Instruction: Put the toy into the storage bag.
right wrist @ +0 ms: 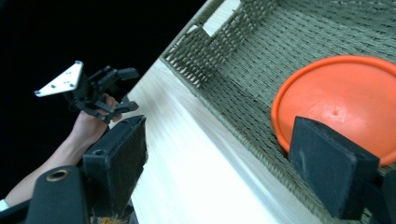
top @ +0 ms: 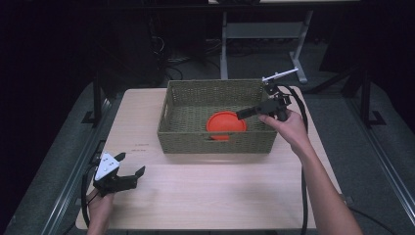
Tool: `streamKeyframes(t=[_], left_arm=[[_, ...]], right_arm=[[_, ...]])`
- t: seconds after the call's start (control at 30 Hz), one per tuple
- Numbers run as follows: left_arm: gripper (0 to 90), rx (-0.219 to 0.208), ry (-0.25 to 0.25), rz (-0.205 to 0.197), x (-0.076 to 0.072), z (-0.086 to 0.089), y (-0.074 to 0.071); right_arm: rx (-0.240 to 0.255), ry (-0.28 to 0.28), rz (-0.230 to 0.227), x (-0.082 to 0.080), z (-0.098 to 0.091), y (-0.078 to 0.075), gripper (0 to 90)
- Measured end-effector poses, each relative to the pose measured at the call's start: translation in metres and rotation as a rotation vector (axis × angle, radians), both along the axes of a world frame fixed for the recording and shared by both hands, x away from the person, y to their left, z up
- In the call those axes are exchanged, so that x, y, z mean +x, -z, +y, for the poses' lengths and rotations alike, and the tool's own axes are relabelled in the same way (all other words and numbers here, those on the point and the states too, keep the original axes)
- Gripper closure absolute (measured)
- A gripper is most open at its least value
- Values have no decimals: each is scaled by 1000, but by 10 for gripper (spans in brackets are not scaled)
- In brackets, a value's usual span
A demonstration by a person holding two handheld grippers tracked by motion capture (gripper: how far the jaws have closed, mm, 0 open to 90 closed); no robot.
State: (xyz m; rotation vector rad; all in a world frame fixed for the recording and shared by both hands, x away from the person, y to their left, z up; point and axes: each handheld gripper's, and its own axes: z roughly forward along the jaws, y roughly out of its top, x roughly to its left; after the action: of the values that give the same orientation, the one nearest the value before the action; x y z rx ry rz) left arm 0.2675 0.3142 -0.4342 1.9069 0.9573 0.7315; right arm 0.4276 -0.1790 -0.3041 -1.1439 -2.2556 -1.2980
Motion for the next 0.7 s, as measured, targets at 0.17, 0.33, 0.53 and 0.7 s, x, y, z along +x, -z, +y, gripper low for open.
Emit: streamKeyframes(t=[0.17,0.33,0.53,0.7], left_arm=[[130,0,9,18,1,-2,1],[130,10,2,15,2,-2,1],[130,3,5,20,2,-2,2],[130,0,11,21,1,-2,1]], right_arm=[[31,-12,-51,-16,-13,4,187],[3,-60,-52,-28,-8,9,177],[26,-94,-67,-47,-8,10,162],[35,-113,-67,-56,-8,13,152]])
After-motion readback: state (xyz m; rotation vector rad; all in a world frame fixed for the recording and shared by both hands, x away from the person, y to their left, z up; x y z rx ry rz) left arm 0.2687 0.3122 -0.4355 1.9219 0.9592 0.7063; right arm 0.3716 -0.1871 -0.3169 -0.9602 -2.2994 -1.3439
